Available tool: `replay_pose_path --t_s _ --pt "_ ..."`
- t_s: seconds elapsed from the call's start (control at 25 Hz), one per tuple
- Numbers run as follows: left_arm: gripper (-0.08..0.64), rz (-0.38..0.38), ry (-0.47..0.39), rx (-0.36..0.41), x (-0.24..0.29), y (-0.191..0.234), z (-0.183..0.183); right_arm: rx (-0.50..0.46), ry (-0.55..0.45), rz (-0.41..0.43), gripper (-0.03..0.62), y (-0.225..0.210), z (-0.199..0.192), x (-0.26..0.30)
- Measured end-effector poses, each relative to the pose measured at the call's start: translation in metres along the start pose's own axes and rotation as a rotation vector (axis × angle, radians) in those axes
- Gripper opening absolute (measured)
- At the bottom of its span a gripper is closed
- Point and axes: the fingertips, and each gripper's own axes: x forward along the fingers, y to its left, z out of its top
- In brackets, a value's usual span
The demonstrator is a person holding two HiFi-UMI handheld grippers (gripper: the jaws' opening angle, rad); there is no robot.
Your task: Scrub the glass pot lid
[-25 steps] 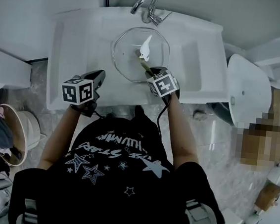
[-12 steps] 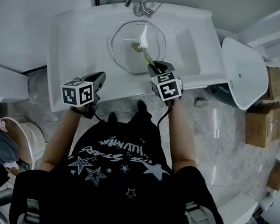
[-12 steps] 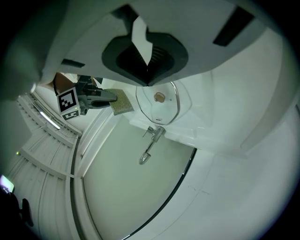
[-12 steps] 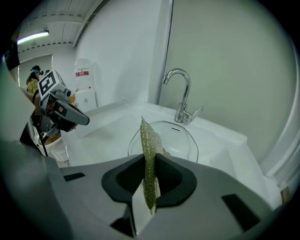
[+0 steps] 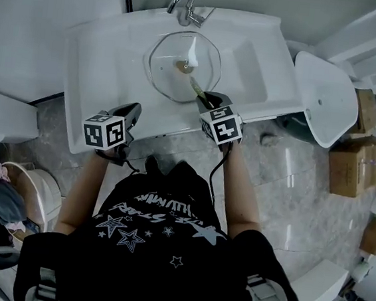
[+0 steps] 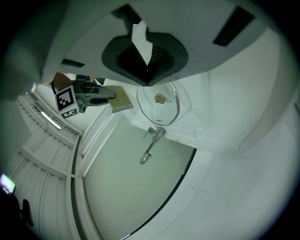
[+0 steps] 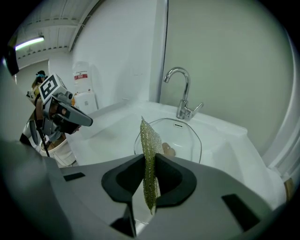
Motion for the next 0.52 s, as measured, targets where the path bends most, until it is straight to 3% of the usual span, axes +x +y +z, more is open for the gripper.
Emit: replay_pose_path --t_s 0.52 --pt "0.009 0.020 -0.008 0.004 0.003 -0.022 -0.010 -0.006 -0.027 0.036 0.064 0.003 -0.014 -0.028"
